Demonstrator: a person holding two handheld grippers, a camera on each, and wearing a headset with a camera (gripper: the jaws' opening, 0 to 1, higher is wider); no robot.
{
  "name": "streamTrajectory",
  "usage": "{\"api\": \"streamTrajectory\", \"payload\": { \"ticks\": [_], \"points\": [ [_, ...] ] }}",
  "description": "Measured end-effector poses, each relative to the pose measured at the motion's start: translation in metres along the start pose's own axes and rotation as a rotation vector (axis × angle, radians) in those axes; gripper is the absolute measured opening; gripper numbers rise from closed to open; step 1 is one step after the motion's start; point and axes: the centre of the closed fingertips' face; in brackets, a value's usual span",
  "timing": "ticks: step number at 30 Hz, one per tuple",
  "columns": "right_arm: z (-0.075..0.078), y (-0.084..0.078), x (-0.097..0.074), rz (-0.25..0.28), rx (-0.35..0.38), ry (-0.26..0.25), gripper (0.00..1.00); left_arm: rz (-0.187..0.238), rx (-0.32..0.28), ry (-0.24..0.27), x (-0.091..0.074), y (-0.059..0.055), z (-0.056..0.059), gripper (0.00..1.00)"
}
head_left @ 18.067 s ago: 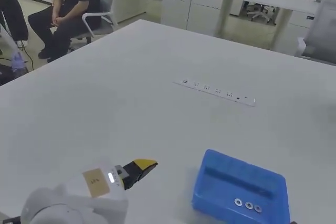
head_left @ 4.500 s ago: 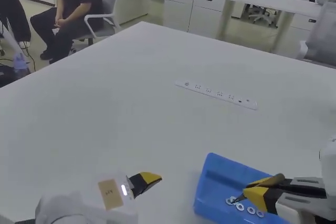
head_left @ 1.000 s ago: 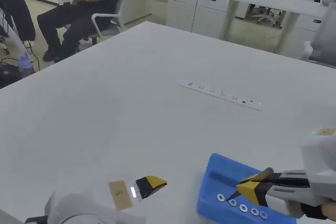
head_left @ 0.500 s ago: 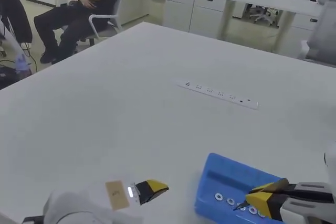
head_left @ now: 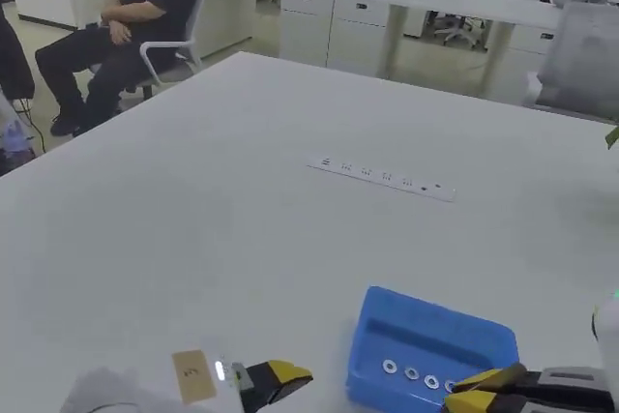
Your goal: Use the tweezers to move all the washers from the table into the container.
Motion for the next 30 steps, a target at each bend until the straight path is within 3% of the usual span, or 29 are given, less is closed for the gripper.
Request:
{"api": "streamTrajectory", "payload": {
  "ticks": [12, 22, 26, 30],
  "points": [
    [-0.014, -0.022, -0.011, -0.023, 0.002, 0.042, 0.03, -0.068, -0.016, -0.096, 0.003, -0.008, 0.022, 0.44],
    [-0.026, -0.039, -0.020, -0.040, 0.023, 0.063, 0.03, -0.080, -0.069, -0.117, 0.001, -0.006, 0.022, 0.38],
    [-0.028, -0.042, -0.023, -0.033, 0.028, 0.059, 0.03, -0.103, -0.035, -0.134, 0.002, -0.004, 0.022, 0.37],
    [-0.029, -0.049, -0.025, -0.067, -0.044, 0.066, 0.03, -0.107, -0.004, -0.171, 0.010, 0.004, 0.026, 0.30]
  ]
}}
Point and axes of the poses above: the centre of the closed fingertips' face, and the gripper's own axes: x roughly forward along the fingers, z roughly to its right, y roughly out of its top, and after that the axes turned 14 degrees about z, right-handed
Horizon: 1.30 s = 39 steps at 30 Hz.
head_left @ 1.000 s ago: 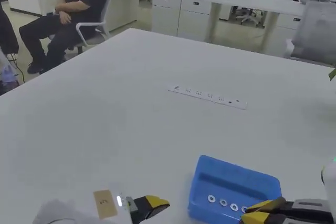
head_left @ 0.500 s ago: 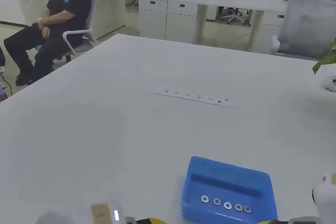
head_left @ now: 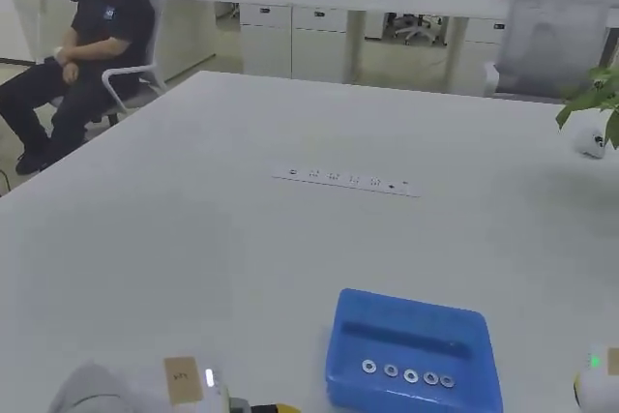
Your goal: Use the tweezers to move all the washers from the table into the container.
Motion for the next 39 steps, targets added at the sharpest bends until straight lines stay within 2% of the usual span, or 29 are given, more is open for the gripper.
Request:
{"api": "streamTrajectory", "payload": {
  "ticks": [4, 8, 9, 11, 12, 14, 15, 19, 22, 26, 30, 35, 39],
  "points": [
    [-0.006, -0.003, 0.002, -0.026, -0.068, 0.028, 0.03, 0.011, 0.022, -0.039, 0.011, 0.010, 0.006, 0.27],
    [-0.018, -0.008, 0.006, -0.078, -0.187, 0.085, 0.03, 0.010, 0.046, -0.094, 0.019, 0.017, 0.017, 0.25],
    [-0.022, -0.009, 0.007, -0.091, -0.205, 0.105, 0.03, -0.003, 0.086, -0.120, 0.021, 0.017, 0.020, 0.23],
    [-0.027, -0.010, 0.010, -0.102, -0.231, 0.117, 0.03, -0.042, 0.169, -0.100, 0.022, 0.014, 0.015, 0.14],
    [-0.029, -0.010, 0.011, -0.110, -0.242, 0.126, 0.03, -0.040, 0.188, -0.130, 0.024, 0.015, 0.021, 0.13],
    [-0.033, -0.010, 0.013, -0.119, -0.264, 0.135, 0.03, -0.031, 0.136, -0.157, 0.027, 0.018, 0.028, 0.15],
    [-0.034, -0.010, 0.014, -0.124, -0.271, 0.138, 0.03, -0.029, 0.134, -0.164, 0.028, 0.019, 0.030, 0.15],
    [-0.039, -0.010, 0.016, -0.140, -0.306, 0.162, 0.03, -0.037, 0.162, -0.204, 0.034, 0.025, 0.038, 0.12],
    [-0.039, -0.011, 0.016, -0.151, -0.326, 0.167, 0.03, -0.035, 0.159, -0.249, 0.037, 0.031, 0.046, 0.05],
    [-0.039, -0.012, 0.017, -0.164, -0.343, 0.170, 0.03, -0.056, 0.165, -0.302, 0.043, 0.032, 0.055, 0.04],
    [-0.040, -0.012, 0.018, -0.174, -0.358, 0.176, 0.03, -0.079, 0.184, -0.313, 0.048, 0.028, 0.057, 0.04],
    [-0.039, -0.014, 0.020, -0.195, -0.380, 0.178, 0.03, -0.090, 0.196, -0.301, 0.050, 0.024, 0.052, 0.03],
    [-0.034, -0.016, 0.020, -0.211, -0.388, 0.170, 0.03, -0.096, 0.191, -0.313, 0.050, 0.020, 0.051, 0.00]
  ]
}}
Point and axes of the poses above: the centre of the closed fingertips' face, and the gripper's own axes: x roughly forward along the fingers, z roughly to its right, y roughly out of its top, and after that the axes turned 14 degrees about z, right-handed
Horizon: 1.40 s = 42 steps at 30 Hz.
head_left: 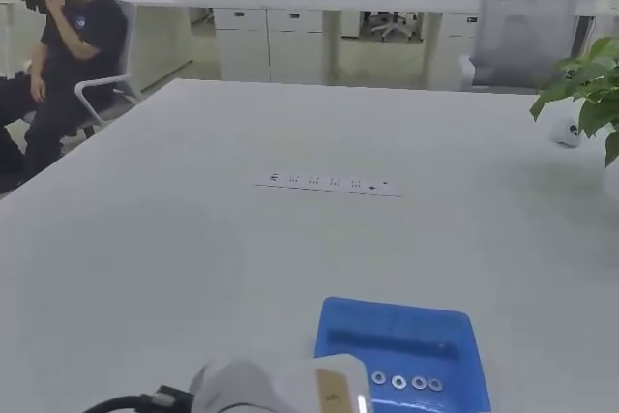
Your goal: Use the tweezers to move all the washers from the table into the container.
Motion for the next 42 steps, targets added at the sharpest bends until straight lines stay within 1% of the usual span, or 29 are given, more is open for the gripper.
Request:
{"api": "streamTrajectory", "payload": {
  "ticks": [7, 11, 13, 15, 17, 18, 21, 22, 24, 28, 31, 35, 38, 39, 40, 41, 42],
  "points": [
    [0.011, -0.007, -0.006, 0.001, 0.016, -0.015, 0.04, -0.017, 0.010, -0.010, -0.005, -0.005, -0.010, 0.00],
    [0.012, -0.010, -0.004, -0.006, 0.016, -0.017, 0.04, -0.061, 0.049, -0.026, -0.007, -0.013, -0.014, 0.00],
    [0.012, -0.013, -0.003, -0.016, 0.009, -0.016, 0.04, -0.079, 0.059, -0.033, -0.006, -0.017, -0.015, 0.00],
    [0.012, -0.015, -0.002, -0.022, 0.007, -0.014, 0.04, -0.086, 0.060, -0.043, -0.005, -0.019, -0.015, 0.00],
    [0.011, -0.017, 0.000, -0.023, 0.007, -0.016, 0.04, -0.100, 0.070, -0.047, -0.005, -0.024, -0.015, 0.00],
    [0.011, -0.018, 0.000, -0.020, 0.004, -0.014, 0.04, -0.111, 0.072, -0.047, -0.005, -0.027, -0.015, 0.00],
    [0.012, -0.017, 0.001, -0.005, 0.015, -0.020, 0.04, -0.114, 0.068, -0.042, -0.007, -0.029, -0.016, 0.00],
    [0.012, -0.017, 0.002, -0.004, 0.016, -0.016, 0.04, -0.126, 0.064, -0.040, -0.008, -0.032, -0.016, 0.00],
    [0.011, -0.018, 0.003, -0.009, 0.009, -0.012, 0.04, -0.144, 0.086, -0.044, -0.009, -0.035, -0.016, 0.00],
    [0.010, -0.019, 0.005, -0.006, -0.007, -0.014, 0.04, -0.171, 0.108, -0.048, -0.010, -0.039, -0.016, 0.00],
    [0.009, -0.020, 0.007, 0.001, -0.004, -0.015, 0.04, -0.192, 0.111, -0.058, -0.011, -0.045, -0.016, 0.00],
    [0.007, -0.023, 0.007, 0.005, 0.007, -0.013, 0.05, -0.220, 0.100, -0.065, -0.011, -0.053, -0.015, 0.00],
    [0.008, -0.024, 0.004, 0.029, 0.039, -0.032, 0.10, -0.238, 0.091, -0.062, -0.013, -0.060, -0.017, 0.00],
    [0.010, -0.024, 0.002, 0.056, 0.067, -0.061, 0.13, -0.243, 0.085, -0.062, -0.013, -0.063, -0.017, 0.00],
    [0.011, -0.024, 0.001, 0.062, 0.074, -0.066, 0.16, -0.253, 0.075, -0.062, -0.014, -0.067, -0.018, 0.00],
    [0.012, -0.023, -0.002, 0.090, 0.113, -0.084, 0.18, -0.260, 0.072, -0.062, -0.015, -0.070, -0.018, 0.00],
    [0.011, -0.023, -0.005, 0.107, 0.143, -0.091, 0.21, -0.268, 0.068, -0.062, -0.015, -0.073, -0.018, 0.00]
  ]
}}
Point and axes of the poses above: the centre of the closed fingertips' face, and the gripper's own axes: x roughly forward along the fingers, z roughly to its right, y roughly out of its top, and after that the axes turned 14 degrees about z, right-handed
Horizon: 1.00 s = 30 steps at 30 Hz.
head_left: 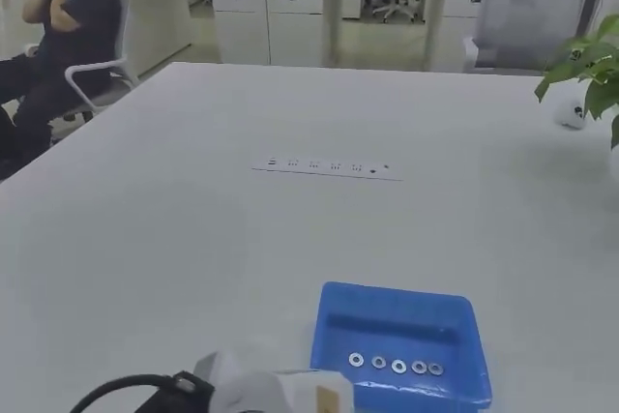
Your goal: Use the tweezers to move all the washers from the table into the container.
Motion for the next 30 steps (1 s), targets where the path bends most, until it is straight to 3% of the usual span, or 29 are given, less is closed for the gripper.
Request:
{"api": "streamTrajectory", "payload": {
  "ticks": [6, 10, 15, 19, 27, 30],
  "points": [
    [0.021, 0.001, -0.030, 0.125, 0.158, -0.150, 0.28, -0.041, -0.026, -0.008, 0.007, -0.019, -0.002, 0.00],
    [0.031, -0.010, -0.047, 0.132, 0.200, -0.222, 0.31, -0.074, -0.034, -0.016, 0.011, -0.030, -0.001, 0.00],
    [0.037, -0.019, -0.057, 0.141, 0.244, -0.283, 0.34, -0.097, -0.040, -0.022, 0.015, -0.037, -0.002, 0.00],
    [0.041, -0.019, -0.060, 0.153, 0.268, -0.317, 0.35, -0.114, -0.040, -0.028, 0.016, -0.042, -0.003, 0.00],
    [0.041, -0.018, -0.059, 0.165, 0.279, -0.320, 0.35, -0.132, -0.045, -0.039, 0.015, -0.045, -0.001, 0.00],
    [0.041, -0.018, -0.060, 0.173, 0.301, -0.325, 0.35, -0.133, -0.073, -0.055, 0.016, -0.048, 0.001, 0.00]
  ]
}}
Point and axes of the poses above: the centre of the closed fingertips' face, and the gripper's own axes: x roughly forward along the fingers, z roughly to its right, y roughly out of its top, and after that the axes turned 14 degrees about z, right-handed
